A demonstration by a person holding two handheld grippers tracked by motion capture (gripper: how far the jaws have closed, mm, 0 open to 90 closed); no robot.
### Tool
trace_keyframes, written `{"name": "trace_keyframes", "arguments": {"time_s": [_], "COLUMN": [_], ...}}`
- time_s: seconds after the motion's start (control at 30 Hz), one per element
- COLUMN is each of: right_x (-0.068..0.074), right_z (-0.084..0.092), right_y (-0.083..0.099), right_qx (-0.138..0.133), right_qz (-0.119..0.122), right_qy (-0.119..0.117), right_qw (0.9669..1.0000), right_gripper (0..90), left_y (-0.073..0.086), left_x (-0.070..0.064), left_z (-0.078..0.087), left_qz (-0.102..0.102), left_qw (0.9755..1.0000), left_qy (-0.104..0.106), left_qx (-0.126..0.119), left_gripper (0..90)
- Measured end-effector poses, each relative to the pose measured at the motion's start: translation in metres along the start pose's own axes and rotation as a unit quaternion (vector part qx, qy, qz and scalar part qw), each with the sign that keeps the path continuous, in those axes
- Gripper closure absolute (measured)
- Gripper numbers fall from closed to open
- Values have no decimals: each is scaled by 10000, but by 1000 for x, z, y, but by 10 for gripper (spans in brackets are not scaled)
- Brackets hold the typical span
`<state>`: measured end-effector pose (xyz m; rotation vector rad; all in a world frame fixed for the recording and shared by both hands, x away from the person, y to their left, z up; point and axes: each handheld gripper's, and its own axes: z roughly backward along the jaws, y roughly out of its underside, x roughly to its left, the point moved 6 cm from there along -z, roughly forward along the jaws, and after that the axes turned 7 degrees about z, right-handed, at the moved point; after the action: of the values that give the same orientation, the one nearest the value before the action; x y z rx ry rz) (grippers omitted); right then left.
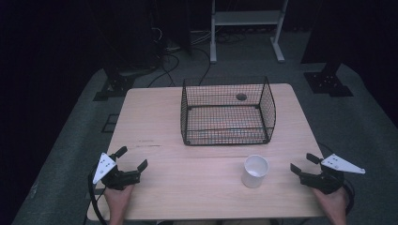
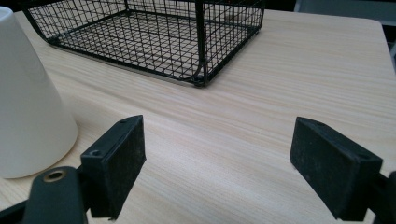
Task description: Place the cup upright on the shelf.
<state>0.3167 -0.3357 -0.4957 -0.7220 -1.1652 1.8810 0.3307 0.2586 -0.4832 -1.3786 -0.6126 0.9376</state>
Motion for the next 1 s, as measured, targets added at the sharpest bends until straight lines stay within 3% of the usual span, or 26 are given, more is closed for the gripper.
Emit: {"name": "trace_keyframes", "arguments": {"time_s": [0.17, 1.0], "right_x": [2, 27], "right_z": [-2, 11], "right_y": [-1, -19], "right_qx": [19, -28], "right_qz": [-32, 345], "right_qy": [-60, -602], "right_qw": [10000, 9976], "right_gripper": [165, 133], "left_y": [0, 0], "left_x": [0, -3], "left_z": [0, 1], "left_qz": [-11, -36], "left_qw": [10000, 10000], "left_qy": [9, 68], "left_qx": [7, 23], "left_gripper": [0, 0]}}
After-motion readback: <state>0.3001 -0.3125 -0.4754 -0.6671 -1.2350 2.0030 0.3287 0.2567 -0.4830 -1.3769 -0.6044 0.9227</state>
